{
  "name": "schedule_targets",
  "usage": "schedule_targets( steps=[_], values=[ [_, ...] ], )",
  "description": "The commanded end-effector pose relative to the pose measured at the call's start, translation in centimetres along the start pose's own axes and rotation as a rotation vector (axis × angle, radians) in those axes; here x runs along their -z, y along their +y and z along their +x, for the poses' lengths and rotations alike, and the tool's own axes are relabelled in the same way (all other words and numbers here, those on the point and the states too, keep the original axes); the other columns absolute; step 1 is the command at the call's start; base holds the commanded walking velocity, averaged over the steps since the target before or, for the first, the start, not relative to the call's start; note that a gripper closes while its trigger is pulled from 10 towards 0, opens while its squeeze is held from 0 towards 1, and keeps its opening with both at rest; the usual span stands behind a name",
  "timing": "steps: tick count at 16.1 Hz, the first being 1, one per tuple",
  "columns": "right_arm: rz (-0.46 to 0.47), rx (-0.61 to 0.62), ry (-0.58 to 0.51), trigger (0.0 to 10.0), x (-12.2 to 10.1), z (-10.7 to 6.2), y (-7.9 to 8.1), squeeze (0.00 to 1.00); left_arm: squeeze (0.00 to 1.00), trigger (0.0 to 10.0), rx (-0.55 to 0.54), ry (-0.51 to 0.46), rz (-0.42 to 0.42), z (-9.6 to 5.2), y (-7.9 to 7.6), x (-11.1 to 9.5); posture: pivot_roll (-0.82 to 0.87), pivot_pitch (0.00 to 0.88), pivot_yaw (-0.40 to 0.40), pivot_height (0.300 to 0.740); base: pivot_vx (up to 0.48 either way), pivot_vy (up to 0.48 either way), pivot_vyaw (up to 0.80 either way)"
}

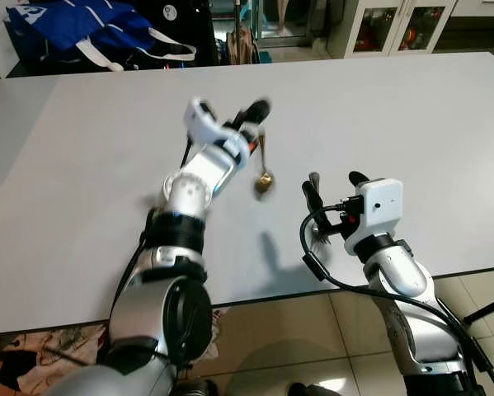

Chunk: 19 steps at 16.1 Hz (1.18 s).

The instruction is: Setting the table

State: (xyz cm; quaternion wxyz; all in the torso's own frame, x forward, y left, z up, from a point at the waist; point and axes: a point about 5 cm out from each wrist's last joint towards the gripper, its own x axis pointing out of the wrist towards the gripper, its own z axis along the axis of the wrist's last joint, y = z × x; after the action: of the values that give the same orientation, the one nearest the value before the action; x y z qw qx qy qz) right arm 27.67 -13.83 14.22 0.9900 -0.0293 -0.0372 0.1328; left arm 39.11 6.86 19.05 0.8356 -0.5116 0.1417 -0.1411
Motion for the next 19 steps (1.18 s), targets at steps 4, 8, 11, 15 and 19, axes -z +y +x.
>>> schedule_targets(
  steps=[4,8,11,15,19],
  values=[
    [-0.002,0.0,0.007,10.0,0.3,0.0,0.0,0.0,0.0,10.0,-0.011,0.04,0.114,-0.2,0.4,1.8,-0.07,0.033,0.035,0.74,0.0,0.0,0.0],
    [0.0,0.023,-0.007,10.0,0.1,0.1,-0.1,0.0,0.0,10.0,0.093,-0.037,1.081,-0.6,0.7,1.2,-0.07,0.038,0.031,0.74,0.0,0.0,0.0],
    [-0.01,0.062,-0.025,10.0,-0.2,0.1,-0.6,0.0,0.0,10.0,0.186,-0.12,1.391,-2.7,1.1,-0.7,-0.07,0.046,0.031,0.74,0.0,0.0,0.0],
    [-0.012,0.086,-0.03,10.0,0.1,0.1,-0.7,0.0,0.0,10.0,0.211,-0.192,1.355,-7.9,3.8,-0.5,-0.04,0.038,0.035,0.74,0.0,0.0,0.0],
    [-0.014,0.11,-0.032,10.0,0.4,0.2,-1.1,0.0,0.0,10.0,-0.085,-0.162,1.146,-12.8,10.3,-0.8,-0.02,0.026,0.027,0.74,0.0,0.0,0.0]
  ],
)
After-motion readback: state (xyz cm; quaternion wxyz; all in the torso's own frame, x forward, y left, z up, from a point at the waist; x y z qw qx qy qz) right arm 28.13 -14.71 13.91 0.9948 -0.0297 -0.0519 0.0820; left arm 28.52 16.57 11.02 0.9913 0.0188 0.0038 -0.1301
